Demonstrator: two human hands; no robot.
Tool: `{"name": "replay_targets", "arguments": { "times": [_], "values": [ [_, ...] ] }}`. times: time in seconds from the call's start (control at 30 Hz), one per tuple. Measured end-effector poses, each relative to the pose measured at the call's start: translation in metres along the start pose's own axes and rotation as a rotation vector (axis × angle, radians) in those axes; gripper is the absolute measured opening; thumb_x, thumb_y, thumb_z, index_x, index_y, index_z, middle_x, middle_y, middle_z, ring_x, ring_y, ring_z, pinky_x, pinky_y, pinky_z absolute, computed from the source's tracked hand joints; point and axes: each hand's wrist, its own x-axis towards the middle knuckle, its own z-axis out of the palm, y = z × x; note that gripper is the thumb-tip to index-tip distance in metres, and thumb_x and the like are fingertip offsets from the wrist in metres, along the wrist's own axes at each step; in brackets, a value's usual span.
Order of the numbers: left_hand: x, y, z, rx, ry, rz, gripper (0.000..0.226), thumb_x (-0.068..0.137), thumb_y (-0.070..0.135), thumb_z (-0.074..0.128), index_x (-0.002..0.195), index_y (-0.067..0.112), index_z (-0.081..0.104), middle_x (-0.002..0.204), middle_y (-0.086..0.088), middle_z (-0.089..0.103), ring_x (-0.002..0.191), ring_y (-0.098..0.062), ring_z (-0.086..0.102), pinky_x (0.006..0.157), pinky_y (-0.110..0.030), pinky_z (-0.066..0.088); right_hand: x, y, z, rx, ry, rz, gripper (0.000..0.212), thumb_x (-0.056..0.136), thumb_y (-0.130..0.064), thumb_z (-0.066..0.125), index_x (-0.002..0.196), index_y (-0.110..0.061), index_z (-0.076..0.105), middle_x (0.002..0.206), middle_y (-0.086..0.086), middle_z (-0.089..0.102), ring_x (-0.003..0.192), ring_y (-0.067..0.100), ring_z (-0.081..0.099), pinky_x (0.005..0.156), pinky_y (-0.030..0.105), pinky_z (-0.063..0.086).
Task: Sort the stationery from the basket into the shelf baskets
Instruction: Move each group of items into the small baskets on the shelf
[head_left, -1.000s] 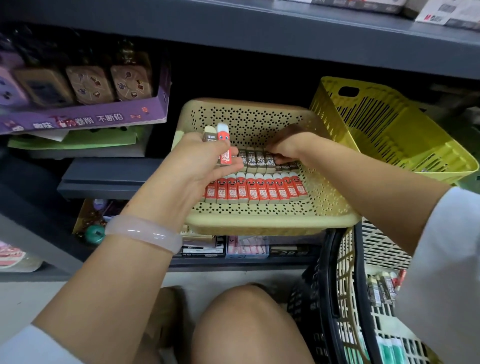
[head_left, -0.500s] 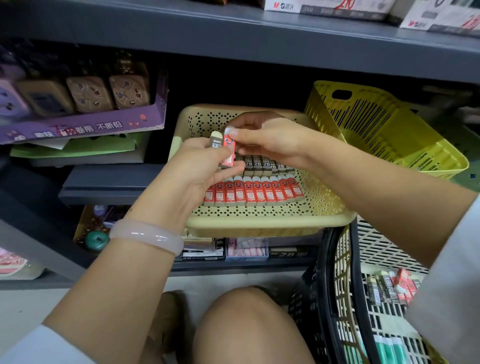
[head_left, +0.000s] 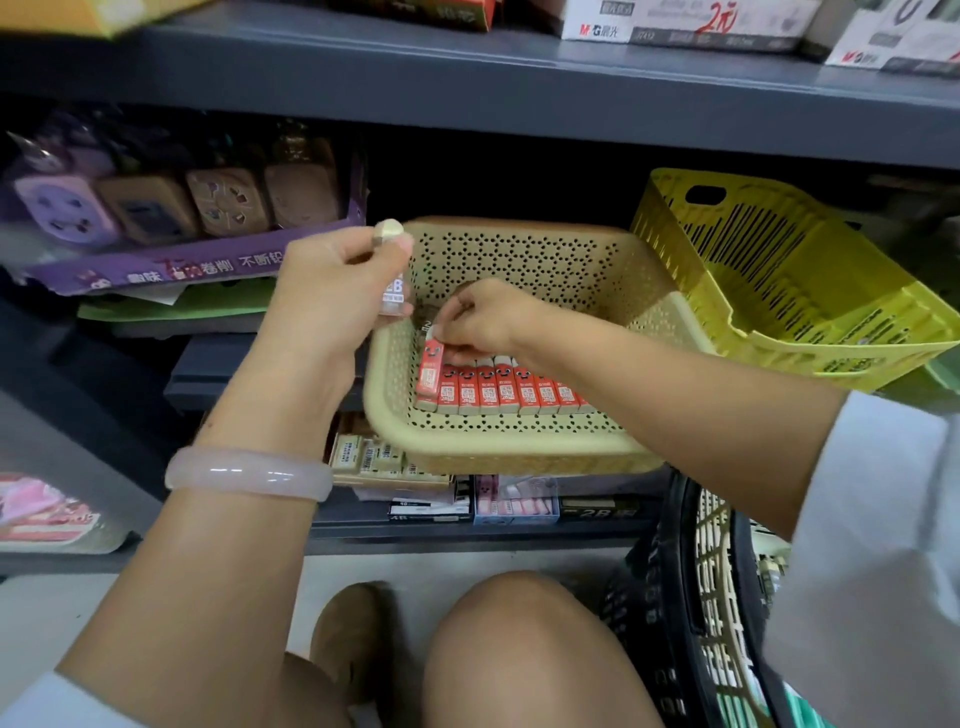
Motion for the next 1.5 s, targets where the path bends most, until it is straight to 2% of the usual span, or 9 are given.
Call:
{"name": "replay_targets", "arguments": {
  "times": [0.2, 0.37, 0.53, 0.7, 0.87, 1.07, 1.27, 1.4, 1.5],
  "values": [
    [-0.001, -0.002, -0.001, 0.009, -0.035, -0.006, 0.016, 0.085, 0.007, 0.062, 0.077, 0.021, 0.061, 0.067, 0.001, 0.064, 0.059, -0.007, 0.060, 0.059, -0.018, 0.053, 0.000, 0.002, 0.006, -0.060, 0.059, -0.043, 0.016, 0.086, 0.002, 0.059, 0.073, -0.007, 0.055, 0.074, 0.005, 0.054, 0.063, 0.017, 0.059, 0.065, 0.024, 0.058],
    [0.001, -0.005, 0.001, 0.122, 0.007, 0.025, 0.008, 0.077, 0.018, 0.071, 0.078, 0.020, 0.063, 0.083, -0.006, 0.071, 0.074, -0.015, 0.063, 0.070, -0.030, 0.049, -0.001, 0.001, 0.002, -0.204, 0.167, -0.134, 0.009, 0.090, -0.005, 0.054, 0.092, -0.004, 0.062, 0.084, 0.010, 0.063, 0.084, 0.028, 0.067, 0.084, 0.039, 0.055],
    [-0.001, -0.004, 0.008, 0.172, 0.045, 0.077, 0.016, 0.075, 0.023, 0.074, 0.069, 0.023, 0.059, 0.068, 0.002, 0.063, 0.062, -0.010, 0.055, 0.061, -0.025, 0.045, -0.018, -0.008, -0.010, 0.294, 0.014, -0.236, 0.018, 0.098, -0.018, 0.045, 0.101, -0.008, 0.060, 0.084, 0.005, 0.065, 0.070, 0.009, 0.064, 0.073, 0.021, 0.056],
    [0.000, -0.004, 0.016, 0.133, 0.090, 0.075, 0.015, 0.075, 0.027, 0.074, 0.069, 0.021, 0.061, 0.073, -0.003, 0.061, 0.074, -0.021, 0.060, 0.076, -0.041, 0.052, -0.030, -0.006, -0.022, 0.518, -0.135, -0.330, 0.026, 0.095, -0.004, 0.046, 0.119, -0.010, 0.052, 0.079, -0.006, 0.067, 0.068, 0.001, 0.064, 0.071, 0.018, 0.054],
    [0.001, -0.006, 0.025, 0.101, 0.041, 0.037, 0.011, 0.080, 0.027, 0.070, 0.074, 0.019, 0.065, 0.079, -0.005, 0.067, 0.080, -0.023, 0.066, 0.082, -0.042, 0.054, -0.032, -0.003, -0.034, 0.417, -0.106, -0.343, 0.024, 0.090, -0.005, 0.055, 0.112, -0.016, 0.054, 0.079, -0.004, 0.065, 0.070, 0.003, 0.062, 0.069, 0.017, 0.052],
    [-0.001, -0.010, 0.032, 0.243, -0.098, 0.044, 0.013, 0.089, 0.029, 0.056, 0.100, 0.026, 0.062, 0.095, 0.009, 0.063, 0.097, -0.014, 0.060, 0.094, -0.036, 0.048, -0.007, 0.025, -0.072, -0.030, 0.366, -0.065, 0.029, 0.087, -0.005, 0.058, 0.115, -0.013, 0.060, 0.111, 0.016, 0.065, 0.076, 0.015, 0.060, 0.074, 0.023, 0.055],
    [0.003, -0.011, 0.028, 0.213, -0.102, 0.052, 0.014, 0.090, 0.025, 0.053, 0.082, 0.035, 0.058, 0.096, 0.008, 0.062, 0.101, -0.014, 0.060, 0.095, -0.038, 0.047, 0.004, 0.039, -0.083, -0.400, 0.360, 0.221, 0.036, 0.096, -0.010, 0.040, 0.130, -0.003, 0.049, 0.132, 0.015, 0.052, 0.120, 0.027, 0.050, 0.093, 0.031, 0.041],
    [0.005, -0.012, 0.028, 0.204, -0.100, 0.067, 0.018, 0.090, 0.025, 0.052, 0.077, 0.036, 0.058, 0.092, 0.010, 0.062, 0.100, -0.013, 0.060, 0.095, -0.039, 0.048, 0.005, 0.040, -0.082, -0.654, 0.208, 0.339, 0.038, 0.100, -0.012, 0.029, 0.133, 0.002, 0.040, 0.109, 0.013, 0.056, 0.091, 0.021, 0.053, 0.082, 0.029, 0.042],
    [0.005, -0.012, 0.028, 0.198, -0.099, 0.073, 0.019, 0.090, 0.024, 0.052, 0.076, 0.035, 0.058, 0.091, 0.010, 0.061, 0.100, -0.013, 0.061, 0.094, -0.039, 0.048, 0.007, 0.040, -0.086, -0.571, 0.217, 0.242, 0.037, 0.092, -0.004, 0.045, 0.129, -0.001, 0.049, 0.124, 0.016, 0.056, 0.087, 0.018, 0.052, 0.071, 0.023, 0.046]
  ]
}}
